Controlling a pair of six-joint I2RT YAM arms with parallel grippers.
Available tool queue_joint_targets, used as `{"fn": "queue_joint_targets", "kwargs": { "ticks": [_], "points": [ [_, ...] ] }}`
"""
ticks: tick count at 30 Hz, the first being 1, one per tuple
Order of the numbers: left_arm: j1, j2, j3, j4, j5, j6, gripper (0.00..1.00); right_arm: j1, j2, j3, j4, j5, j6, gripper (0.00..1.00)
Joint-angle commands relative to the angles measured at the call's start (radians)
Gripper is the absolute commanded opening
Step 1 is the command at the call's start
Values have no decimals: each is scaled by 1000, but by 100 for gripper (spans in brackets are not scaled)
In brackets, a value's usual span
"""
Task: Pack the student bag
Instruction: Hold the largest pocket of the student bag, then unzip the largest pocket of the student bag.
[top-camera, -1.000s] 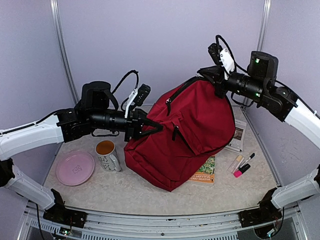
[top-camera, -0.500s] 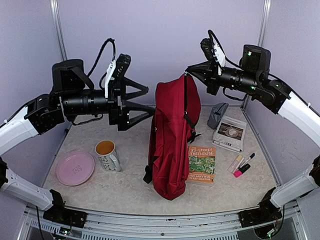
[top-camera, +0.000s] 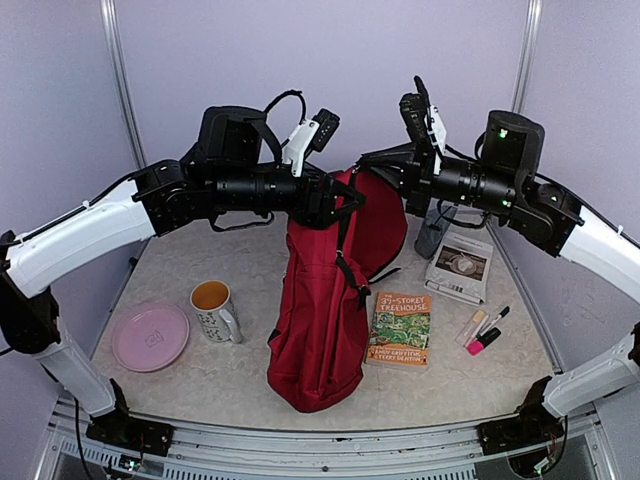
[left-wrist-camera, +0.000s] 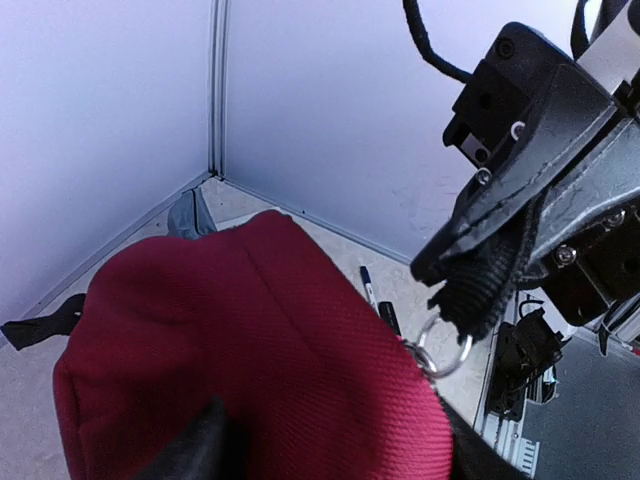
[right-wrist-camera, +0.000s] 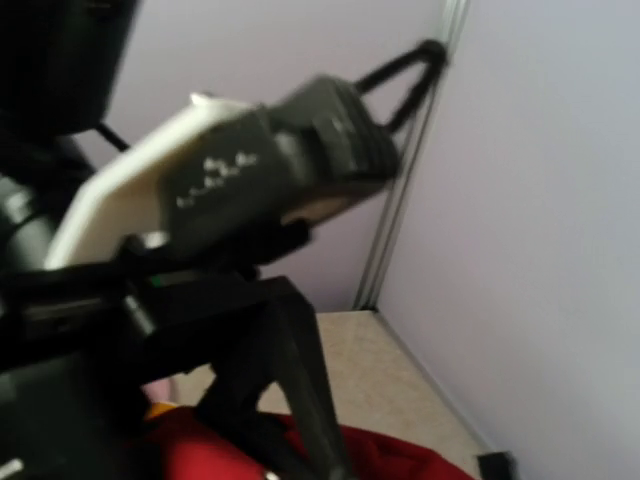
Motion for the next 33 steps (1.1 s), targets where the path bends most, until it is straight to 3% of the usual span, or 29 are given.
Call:
{"fn": "queue_joint_targets", "kwargs": {
  "ticks": [1,4,6,11,20,28,33],
  "points": [
    [2,-87,-60,62,37,7,41,11,-52,-19,95,-24,30,0],
    [-3,-110,-97,84,88,16,12,11,-61,-36,101,-16,30,0],
    [-7,-115,-107,79,107,18,0,11,-66,-43,99,-10,30,0],
    [-8,-156,-159,109,174,40,0,-5,-85,-61,51,97,21,0],
    [-7,-248,-234,124,171,112,0,-207,-226,-252,23,147,78,0],
    [11,-311,-290,162,205,135,0,-368,-263,-393,23,13,152,0],
    [35,-352,-340,181,270,134,0,-389,-236,-352,46,-70,173,0]
  ]
}}
